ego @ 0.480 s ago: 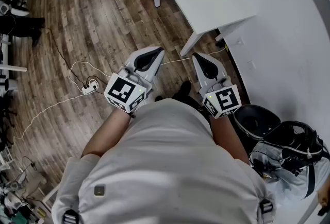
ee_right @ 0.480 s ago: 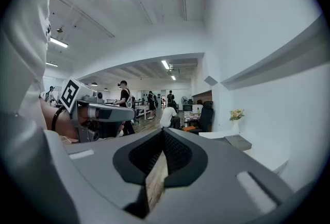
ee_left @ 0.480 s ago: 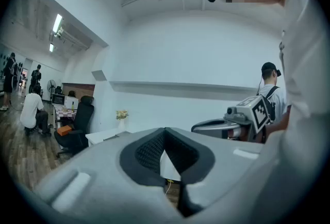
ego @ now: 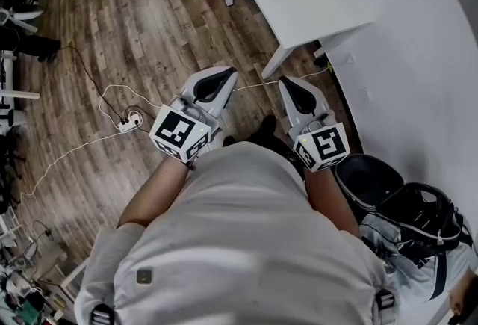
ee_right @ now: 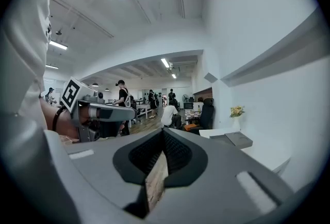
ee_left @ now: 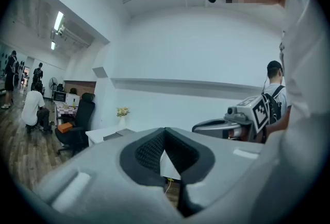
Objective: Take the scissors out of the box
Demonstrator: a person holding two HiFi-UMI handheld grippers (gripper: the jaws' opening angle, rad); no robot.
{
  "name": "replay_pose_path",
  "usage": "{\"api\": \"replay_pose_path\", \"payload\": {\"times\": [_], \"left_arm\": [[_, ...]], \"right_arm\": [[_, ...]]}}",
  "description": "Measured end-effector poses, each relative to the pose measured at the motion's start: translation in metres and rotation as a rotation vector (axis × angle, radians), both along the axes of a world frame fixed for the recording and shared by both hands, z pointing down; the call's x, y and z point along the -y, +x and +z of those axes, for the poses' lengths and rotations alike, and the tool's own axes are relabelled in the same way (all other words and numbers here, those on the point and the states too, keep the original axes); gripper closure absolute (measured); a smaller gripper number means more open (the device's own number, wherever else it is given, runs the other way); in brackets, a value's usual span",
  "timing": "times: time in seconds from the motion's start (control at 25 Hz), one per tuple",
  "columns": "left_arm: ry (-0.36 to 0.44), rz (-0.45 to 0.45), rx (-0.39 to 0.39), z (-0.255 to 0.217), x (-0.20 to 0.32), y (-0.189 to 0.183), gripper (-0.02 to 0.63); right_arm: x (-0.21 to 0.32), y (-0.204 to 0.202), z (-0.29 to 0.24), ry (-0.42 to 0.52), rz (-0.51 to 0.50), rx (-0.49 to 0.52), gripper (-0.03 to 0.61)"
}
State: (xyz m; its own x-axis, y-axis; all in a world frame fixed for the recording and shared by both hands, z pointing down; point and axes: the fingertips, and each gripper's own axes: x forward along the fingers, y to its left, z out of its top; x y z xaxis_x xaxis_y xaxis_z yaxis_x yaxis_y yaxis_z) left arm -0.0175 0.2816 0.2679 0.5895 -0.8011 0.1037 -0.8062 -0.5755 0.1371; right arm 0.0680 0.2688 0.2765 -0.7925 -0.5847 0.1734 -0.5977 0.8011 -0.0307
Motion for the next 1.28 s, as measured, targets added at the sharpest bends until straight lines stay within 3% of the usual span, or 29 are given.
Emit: {"api": "replay_pose_path", "payload": {"times": [0.4, 0.92, 1.28], "left_arm": [[-0.014, -0.025, 0.015, 0.008, 0.047, 0.033, 0.612], [-0.030, -0.104, 0.026, 0.005, 0.135, 0.084, 0.612], [-0.066, -0.110, 0.020, 0.016, 0.158, 0.069, 0.612]], "right_arm": [[0.050, 0.035, 0.008, -0.018, -0.019, 0.026, 0.568], [0.143, 0.083, 0.005, -0.059, -0.122, 0.038, 0.568], [0.174, 0.066, 0.012, -0.095, -0.108, 0.034, 0.568]]}}
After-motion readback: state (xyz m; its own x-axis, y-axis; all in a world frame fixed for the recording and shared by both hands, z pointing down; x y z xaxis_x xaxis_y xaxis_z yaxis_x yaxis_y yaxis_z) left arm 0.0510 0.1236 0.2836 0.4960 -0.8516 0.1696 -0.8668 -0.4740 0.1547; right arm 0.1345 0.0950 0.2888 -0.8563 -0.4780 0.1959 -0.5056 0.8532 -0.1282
